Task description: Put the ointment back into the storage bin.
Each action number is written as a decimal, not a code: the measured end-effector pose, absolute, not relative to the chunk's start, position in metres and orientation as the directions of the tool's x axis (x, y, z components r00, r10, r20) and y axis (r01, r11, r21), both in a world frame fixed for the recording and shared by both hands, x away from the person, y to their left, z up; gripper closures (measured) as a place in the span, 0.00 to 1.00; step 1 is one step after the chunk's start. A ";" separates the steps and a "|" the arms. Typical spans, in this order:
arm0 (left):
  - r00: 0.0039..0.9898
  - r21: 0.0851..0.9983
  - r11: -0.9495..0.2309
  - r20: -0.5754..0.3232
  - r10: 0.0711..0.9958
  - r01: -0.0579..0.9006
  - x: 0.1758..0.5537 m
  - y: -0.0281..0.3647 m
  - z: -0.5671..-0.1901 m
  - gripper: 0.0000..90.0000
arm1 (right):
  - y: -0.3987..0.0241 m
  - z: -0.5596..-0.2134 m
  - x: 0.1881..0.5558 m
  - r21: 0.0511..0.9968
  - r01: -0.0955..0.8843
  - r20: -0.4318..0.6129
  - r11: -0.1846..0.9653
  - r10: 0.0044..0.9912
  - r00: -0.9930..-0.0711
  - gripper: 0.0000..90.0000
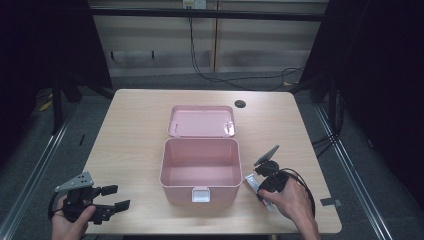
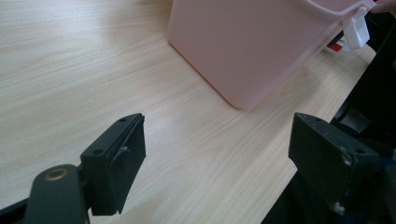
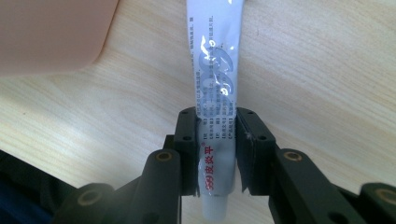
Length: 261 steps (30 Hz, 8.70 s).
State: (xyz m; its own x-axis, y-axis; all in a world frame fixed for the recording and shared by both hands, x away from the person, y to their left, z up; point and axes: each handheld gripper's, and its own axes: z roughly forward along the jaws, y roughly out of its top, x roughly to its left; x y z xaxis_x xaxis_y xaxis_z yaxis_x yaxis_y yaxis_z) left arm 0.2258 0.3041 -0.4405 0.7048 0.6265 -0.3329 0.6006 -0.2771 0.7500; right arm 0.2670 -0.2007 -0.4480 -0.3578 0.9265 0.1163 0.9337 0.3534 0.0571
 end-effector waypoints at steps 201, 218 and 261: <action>0.703 0.750 -0.272 -0.337 0.627 0.602 0.226 0.306 -0.440 0.21 | -0.059 -0.359 0.362 0.182 0.300 0.029 0.936 0.300 -0.954 0.80; 0.702 0.749 -0.274 -0.335 0.629 0.603 0.226 0.306 -0.440 0.21 | -0.043 -0.383 0.371 0.109 0.253 0.055 0.961 0.248 -0.967 0.80; 0.705 0.749 -0.276 -0.337 0.624 0.603 0.226 0.305 -0.441 0.21 | -0.018 -0.431 0.377 0.041 0.219 0.041 0.975 0.217 -0.975 0.80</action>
